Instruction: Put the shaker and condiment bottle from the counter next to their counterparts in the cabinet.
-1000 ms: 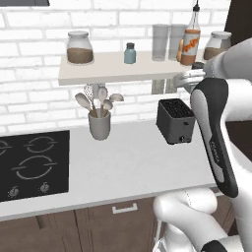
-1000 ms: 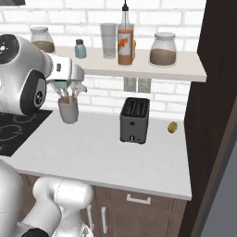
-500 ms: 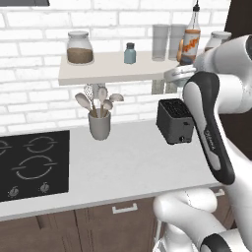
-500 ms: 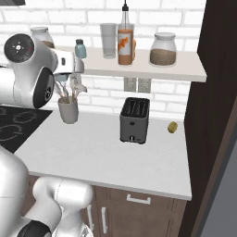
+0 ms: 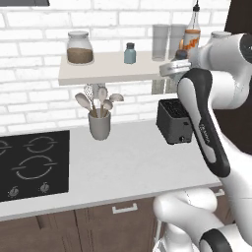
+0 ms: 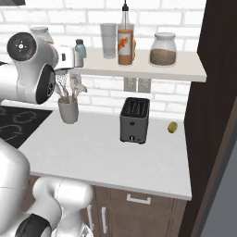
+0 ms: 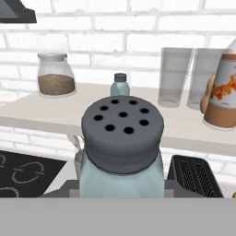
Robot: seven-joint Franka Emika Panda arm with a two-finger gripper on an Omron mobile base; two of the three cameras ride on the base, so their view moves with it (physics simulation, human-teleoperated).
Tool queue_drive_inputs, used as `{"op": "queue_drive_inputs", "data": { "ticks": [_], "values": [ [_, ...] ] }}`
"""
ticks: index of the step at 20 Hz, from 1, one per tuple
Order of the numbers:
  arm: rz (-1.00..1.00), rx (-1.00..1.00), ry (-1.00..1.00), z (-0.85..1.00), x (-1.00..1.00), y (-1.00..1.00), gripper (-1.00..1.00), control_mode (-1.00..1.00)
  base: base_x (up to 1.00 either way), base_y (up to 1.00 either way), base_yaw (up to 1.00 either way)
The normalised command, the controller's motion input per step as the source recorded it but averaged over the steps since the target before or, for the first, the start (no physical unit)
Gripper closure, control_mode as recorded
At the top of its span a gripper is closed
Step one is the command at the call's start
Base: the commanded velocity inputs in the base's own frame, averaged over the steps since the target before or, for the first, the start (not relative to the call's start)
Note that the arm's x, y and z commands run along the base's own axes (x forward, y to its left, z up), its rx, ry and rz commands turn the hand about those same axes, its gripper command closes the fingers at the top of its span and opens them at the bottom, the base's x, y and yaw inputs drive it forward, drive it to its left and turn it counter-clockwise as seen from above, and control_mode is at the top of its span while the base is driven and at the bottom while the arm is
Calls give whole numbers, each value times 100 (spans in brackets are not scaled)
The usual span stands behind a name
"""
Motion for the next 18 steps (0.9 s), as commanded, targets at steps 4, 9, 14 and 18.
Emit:
{"op": "queue_drive_inputs", "data": {
  "ticks": [4, 9, 14, 18],
  "values": [
    [3, 4, 4, 47, 18, 9, 100, -100, 0, 0, 0],
    [9, 0, 1, -9, 49, 17, 100, -100, 0, 0, 0],
    [8, 0, 0, -27, 37, 19, 100, -100, 0, 0, 0],
    [6, 0, 0, -9, 31, 13, 100, -100, 0, 0, 0]
  ]
}}
